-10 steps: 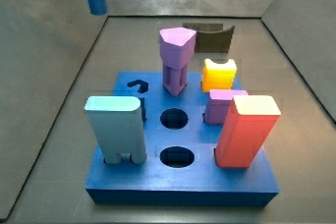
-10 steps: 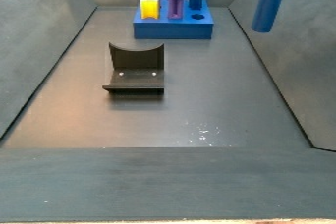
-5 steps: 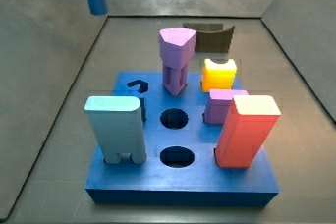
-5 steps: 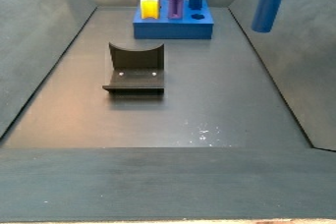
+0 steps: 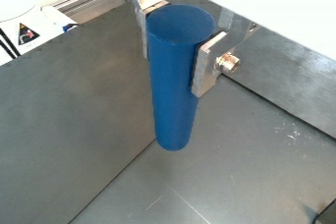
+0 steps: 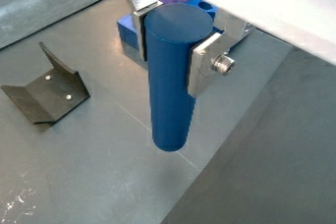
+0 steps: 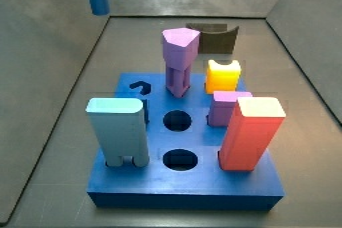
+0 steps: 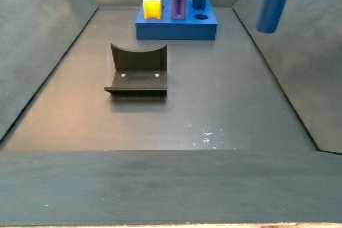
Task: Pick up the round object. Move up. Move to above the board. Insert the round object.
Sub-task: Move to above the board.
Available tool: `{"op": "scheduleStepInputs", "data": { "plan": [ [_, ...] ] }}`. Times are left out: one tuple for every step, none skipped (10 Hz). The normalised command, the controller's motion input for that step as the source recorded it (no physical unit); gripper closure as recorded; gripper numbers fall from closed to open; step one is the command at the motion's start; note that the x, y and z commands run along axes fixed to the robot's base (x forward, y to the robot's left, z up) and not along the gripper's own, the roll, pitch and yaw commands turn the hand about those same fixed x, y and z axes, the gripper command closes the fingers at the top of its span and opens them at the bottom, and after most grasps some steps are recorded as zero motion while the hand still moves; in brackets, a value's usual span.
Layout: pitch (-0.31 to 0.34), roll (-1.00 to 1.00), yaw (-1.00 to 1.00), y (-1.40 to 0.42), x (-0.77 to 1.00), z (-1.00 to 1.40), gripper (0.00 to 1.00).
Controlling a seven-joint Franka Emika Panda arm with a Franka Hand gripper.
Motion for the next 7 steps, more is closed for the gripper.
{"op": "scheduleStepInputs", "data": {
  "plan": [
    [0.060,-0.05,0.02,-0.02,-0.34,0.01,1.00],
    [0.060,-0.05,0.02,-0.02,-0.34,0.01,1.00],
    [0.060,-0.05,0.02,-0.02,-0.34,0.01,1.00],
    [0.060,-0.05,0.02,-0.02,-0.34,0.01,1.00],
    [0.060,-0.05,0.02,-0.02,-0.34,0.01,1.00],
    [0.060,-0.05,0.02,-0.02,-0.34,0.01,1.00],
    [0.060,-0.05,0.02,-0.02,-0.34,0.01,1.00]
  ]
}}
